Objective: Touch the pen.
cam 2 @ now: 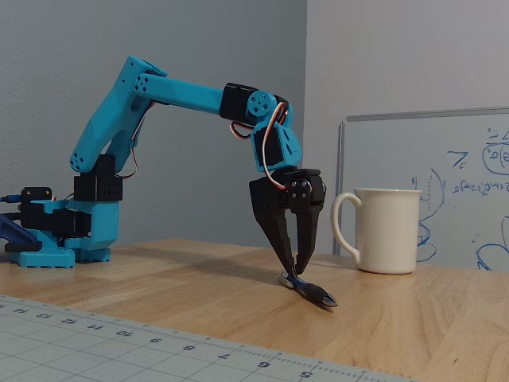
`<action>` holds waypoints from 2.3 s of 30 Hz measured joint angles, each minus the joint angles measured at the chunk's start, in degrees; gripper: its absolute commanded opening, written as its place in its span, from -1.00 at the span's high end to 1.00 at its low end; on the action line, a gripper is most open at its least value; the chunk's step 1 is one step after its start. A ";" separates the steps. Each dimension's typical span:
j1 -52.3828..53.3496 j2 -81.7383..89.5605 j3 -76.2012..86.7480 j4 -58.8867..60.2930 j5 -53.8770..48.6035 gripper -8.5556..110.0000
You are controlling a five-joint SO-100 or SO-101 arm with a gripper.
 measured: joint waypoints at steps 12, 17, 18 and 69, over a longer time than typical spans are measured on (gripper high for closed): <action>0.00 44.47 67.41 6.15 0.00 0.85; -0.35 83.58 93.87 5.89 0.00 0.85; -0.09 91.58 96.24 5.80 0.00 0.85; -4.83 72.51 67.50 -15.73 -9.49 0.85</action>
